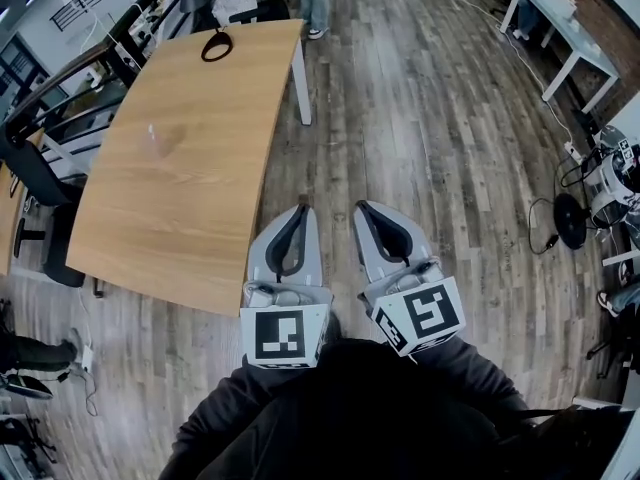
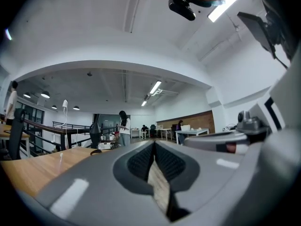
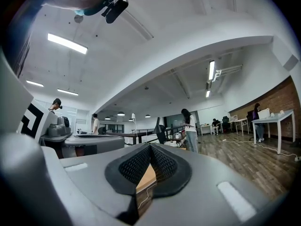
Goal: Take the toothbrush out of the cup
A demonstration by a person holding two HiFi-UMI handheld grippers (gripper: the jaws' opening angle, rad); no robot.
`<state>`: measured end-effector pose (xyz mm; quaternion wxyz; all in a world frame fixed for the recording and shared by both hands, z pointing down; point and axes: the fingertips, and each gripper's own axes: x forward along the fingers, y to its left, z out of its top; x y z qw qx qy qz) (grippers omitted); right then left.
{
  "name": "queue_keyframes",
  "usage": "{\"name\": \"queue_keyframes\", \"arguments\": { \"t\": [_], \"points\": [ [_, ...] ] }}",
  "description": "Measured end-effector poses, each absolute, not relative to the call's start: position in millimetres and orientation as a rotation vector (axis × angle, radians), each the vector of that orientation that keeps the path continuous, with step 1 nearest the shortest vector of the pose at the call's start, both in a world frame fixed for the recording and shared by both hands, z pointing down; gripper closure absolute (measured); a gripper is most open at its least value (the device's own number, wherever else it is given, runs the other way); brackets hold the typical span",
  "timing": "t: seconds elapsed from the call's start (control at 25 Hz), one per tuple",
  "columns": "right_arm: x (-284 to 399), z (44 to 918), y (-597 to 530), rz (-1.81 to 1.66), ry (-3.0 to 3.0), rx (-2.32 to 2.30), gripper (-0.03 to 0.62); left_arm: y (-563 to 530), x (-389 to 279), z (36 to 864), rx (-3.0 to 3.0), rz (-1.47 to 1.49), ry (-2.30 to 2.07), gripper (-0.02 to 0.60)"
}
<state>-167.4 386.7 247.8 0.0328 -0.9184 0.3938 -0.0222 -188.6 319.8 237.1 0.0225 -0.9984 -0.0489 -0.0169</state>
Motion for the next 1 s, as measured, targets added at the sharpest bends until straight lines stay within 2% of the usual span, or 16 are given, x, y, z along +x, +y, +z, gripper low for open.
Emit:
{"name": "queue_keyframes", "arguments": {
  "t": [0.56, 1.0],
  "points": [
    [-133.8, 265.3, 366.4, -0.124, 1.105, -2.878, 0.592, 300.0, -147.0, 262.3, -3.113, -0.115, -0.279, 0.574],
    [-60.4, 286.2, 374.5, -0.193, 1.091, -2.865, 0.592, 311.2, -72.9, 286.5, -3.101, -0.231, -0.286, 0.574]
  ]
}}
